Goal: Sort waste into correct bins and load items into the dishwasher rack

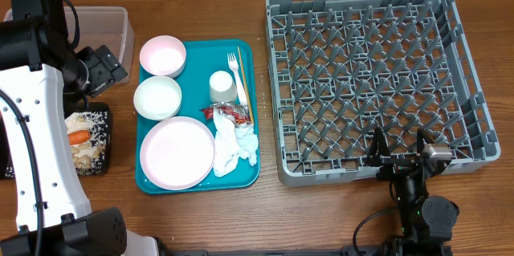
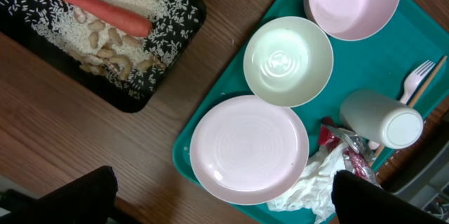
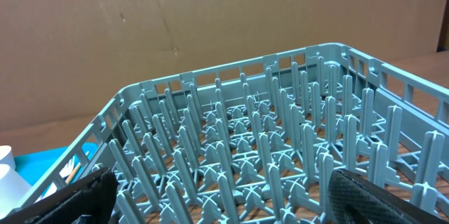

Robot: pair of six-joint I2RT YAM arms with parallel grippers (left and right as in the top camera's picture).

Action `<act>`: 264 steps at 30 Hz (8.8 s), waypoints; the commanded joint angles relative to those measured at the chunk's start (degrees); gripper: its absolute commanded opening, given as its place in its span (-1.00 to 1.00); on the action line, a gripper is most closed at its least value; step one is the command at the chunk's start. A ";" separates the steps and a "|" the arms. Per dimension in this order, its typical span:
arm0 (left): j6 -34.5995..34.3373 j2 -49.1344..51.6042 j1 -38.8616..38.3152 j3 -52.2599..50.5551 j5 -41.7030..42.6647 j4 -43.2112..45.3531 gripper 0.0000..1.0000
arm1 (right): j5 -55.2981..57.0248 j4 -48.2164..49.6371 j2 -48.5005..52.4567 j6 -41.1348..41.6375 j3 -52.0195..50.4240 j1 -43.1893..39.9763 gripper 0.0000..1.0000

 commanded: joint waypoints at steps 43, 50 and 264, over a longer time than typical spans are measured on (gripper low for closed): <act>-0.81 -0.48 -0.11 -0.13 -0.17 -0.09 1.00 | -53.44 6.25 -0.39 57.59 -0.59 -0.17 1.00; -0.81 -0.48 -0.17 -0.13 -0.17 -0.09 1.00 | -54.95 29.20 -0.35 65.75 1.11 -0.17 0.99; -14.64 8.79 -39.43 -6.16 5.25 10.75 -0.92 | 30.32 -56.35 48.52 10.97 74.75 8.20 1.00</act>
